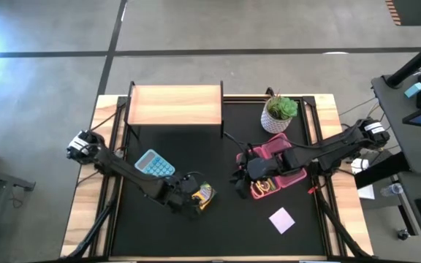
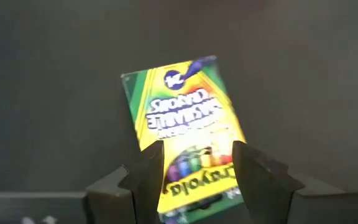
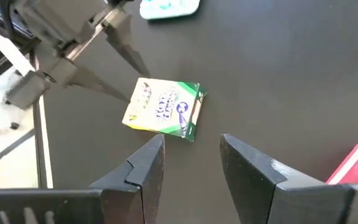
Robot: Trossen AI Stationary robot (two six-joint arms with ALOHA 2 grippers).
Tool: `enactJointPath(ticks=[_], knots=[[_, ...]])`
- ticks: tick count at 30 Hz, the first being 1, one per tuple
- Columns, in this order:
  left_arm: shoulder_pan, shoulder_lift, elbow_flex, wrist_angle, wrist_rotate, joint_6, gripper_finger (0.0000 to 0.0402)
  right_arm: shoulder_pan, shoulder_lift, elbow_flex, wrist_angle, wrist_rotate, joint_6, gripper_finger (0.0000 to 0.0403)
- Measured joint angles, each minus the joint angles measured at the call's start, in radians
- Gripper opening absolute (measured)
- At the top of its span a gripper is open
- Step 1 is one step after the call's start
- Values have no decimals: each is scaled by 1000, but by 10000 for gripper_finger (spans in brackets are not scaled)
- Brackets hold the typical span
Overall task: Pack school essentials
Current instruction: Put the yellow crayon box into pink supply box
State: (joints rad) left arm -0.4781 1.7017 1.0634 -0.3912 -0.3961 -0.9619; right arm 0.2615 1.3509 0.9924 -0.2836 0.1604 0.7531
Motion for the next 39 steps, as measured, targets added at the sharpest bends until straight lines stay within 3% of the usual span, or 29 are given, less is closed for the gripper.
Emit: enactJointPath(ticks=[14,22,31,39], knots=[[-38,98,10,40,-7,10,173,-19,158,0,121,-4,199,148],[-92,96,11,-13,-12,10,173,-20,273,3,273,-57,283,194],[-139,96,5,-20,-44,0,173,-20,452,137,274,-158,324,252],[-180,96,-7,-19,-55,-2,173,-20,543,270,198,-172,267,272]])
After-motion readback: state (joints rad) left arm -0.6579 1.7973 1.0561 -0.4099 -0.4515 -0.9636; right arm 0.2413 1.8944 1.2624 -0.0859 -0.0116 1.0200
